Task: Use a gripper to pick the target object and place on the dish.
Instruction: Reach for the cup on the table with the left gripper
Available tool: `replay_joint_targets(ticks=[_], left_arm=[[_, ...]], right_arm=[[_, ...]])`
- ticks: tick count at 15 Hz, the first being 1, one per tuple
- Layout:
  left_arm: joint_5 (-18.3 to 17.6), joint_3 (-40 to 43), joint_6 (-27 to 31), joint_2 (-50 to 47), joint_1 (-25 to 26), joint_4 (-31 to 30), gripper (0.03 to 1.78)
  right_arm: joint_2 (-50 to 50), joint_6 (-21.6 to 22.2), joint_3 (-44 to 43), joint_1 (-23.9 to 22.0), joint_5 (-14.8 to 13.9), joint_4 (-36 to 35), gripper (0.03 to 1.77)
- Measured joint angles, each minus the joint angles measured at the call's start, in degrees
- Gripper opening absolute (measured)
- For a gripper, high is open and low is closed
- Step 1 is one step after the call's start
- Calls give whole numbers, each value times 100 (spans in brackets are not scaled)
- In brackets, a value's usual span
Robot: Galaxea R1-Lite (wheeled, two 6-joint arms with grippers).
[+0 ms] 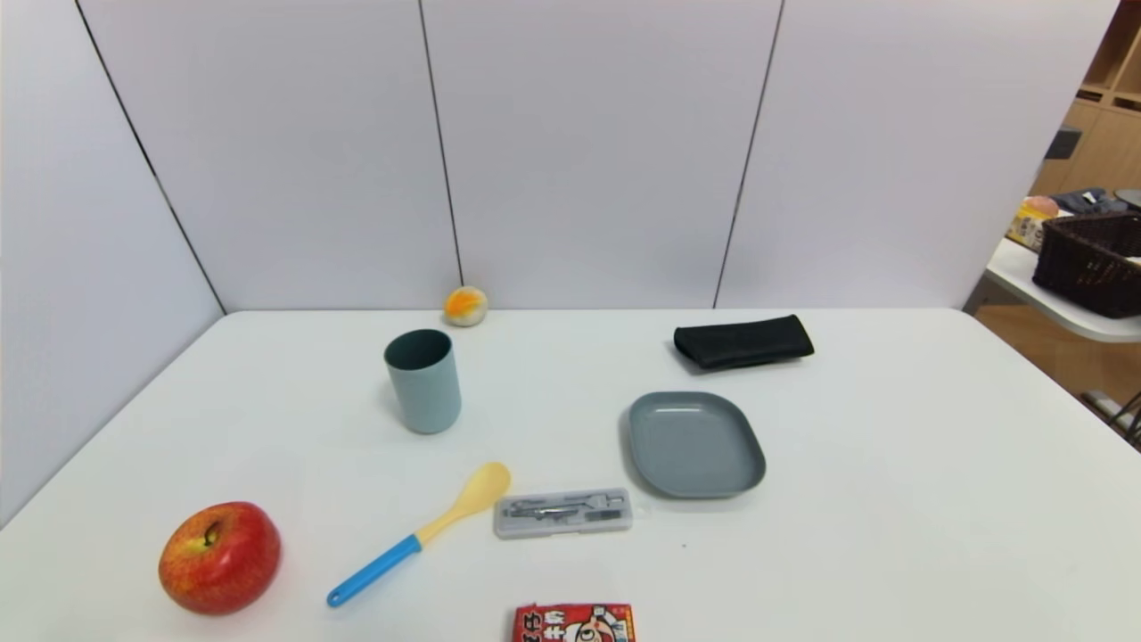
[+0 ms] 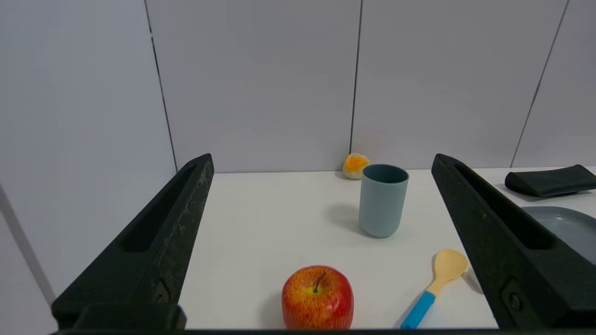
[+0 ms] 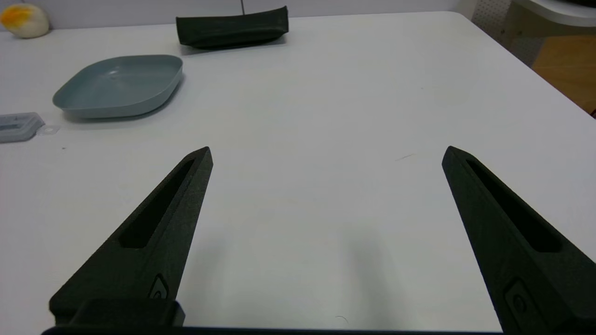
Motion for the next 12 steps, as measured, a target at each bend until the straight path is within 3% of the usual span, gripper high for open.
replay_joint_targets(ticks=[8, 12], left_arm=[[-1293, -3515, 1115, 3939, -40, 48, 169], [-1757, -5171, 1710, 5788, -586, 428, 169]], right_arm=[[0, 5, 0, 0, 0, 0, 171], [0, 5, 0, 0, 0, -2, 171]])
